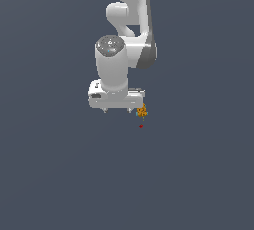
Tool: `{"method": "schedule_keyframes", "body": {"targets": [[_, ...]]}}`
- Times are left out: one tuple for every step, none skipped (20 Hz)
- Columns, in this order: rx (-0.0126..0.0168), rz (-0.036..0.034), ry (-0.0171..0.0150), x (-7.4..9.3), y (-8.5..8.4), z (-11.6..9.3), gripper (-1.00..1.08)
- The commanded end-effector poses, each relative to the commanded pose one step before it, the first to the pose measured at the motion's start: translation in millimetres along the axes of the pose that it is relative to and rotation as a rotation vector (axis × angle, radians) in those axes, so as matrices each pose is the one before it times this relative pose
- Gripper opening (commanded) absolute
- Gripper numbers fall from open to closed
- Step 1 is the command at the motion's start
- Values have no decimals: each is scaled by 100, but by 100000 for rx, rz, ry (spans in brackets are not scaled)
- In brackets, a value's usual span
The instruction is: Pick up the object and move it to a goal position.
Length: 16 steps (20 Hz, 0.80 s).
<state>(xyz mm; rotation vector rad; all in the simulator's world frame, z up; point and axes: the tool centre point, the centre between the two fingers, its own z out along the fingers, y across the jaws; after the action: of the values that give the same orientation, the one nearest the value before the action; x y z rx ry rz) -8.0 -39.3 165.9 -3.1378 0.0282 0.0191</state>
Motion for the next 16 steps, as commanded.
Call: {"method": "schedule_keyframes", "body": {"targets": [[0,0,0,0,1,0,100],[13,82,-86,-17,11,23,100],[43,249,-255,-48,38,69,100],[69,401,-410,-79,60,106,100],[98,564,-573,-105,93,146,100],[121,697,-701,-124,122,168,100],[109,624,-617,-103,121,134,100],[84,472,-457,-68,106,85,100],[55,305,-284,-36,81,37,100],[28,146,-126,-9,52,2,100],[0,0,0,8,10,-13,100],[-14,-83,85,9,-21,-8,100],[-31,-146,105,-8,-79,30,100],[-37,-151,67,-38,-129,96,100],[-44,-171,48,-66,-181,154,100],[-56,-216,53,-89,-235,199,100]]}}
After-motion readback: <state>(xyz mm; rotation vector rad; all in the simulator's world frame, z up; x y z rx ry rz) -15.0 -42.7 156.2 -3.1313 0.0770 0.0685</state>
